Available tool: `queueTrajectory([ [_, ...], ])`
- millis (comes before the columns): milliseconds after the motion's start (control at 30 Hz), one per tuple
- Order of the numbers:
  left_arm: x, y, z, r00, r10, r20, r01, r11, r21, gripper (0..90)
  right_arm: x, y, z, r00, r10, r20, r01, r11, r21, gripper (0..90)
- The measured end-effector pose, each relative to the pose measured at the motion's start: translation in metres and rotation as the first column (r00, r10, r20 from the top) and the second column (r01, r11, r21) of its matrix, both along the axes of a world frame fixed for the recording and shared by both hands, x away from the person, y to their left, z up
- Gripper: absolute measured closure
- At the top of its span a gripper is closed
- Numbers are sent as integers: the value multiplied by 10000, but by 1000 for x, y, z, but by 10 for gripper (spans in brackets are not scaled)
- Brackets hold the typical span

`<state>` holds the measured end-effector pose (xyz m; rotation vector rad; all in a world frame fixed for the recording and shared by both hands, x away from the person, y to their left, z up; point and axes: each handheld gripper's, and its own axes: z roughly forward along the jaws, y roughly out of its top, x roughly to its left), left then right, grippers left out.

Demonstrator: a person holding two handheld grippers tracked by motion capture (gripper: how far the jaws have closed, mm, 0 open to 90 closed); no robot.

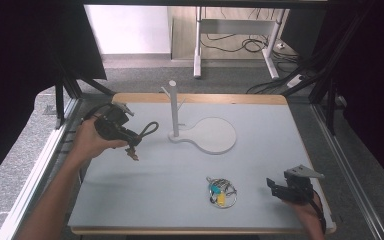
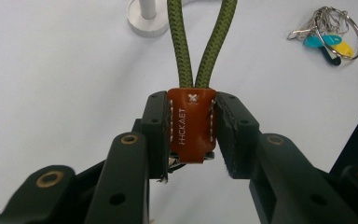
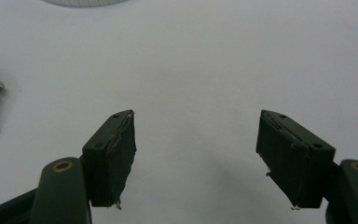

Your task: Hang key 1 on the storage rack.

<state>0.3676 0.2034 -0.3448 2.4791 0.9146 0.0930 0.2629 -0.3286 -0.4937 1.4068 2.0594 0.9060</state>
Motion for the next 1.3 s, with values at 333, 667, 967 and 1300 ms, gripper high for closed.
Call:
queueTrajectory([
  [333, 13, 1, 6, 9997, 230, -22, -231, 9994, -256, 666, 1, 3, -1, 9997, 216, -149, -215, 9998, 61, 284],
  [667, 22, -1, 7, 9994, 328, -111, -331, 9989, -344, 666, 1, 1, -2, 9998, 124, -174, -123, 9999, 28, 284],
  [967, 33, -1, 13, 9991, 420, -87, -424, 9980, -479, 666, 2, 0, -2, 9996, 216, -187, -210, 9993, 311, 284],
  [1300, 49, -7, 17, 9985, 535, -106, -541, 9964, -655, 666, 3, 1, -2, 9996, 252, -138, -248, 9993, 294, 284],
])
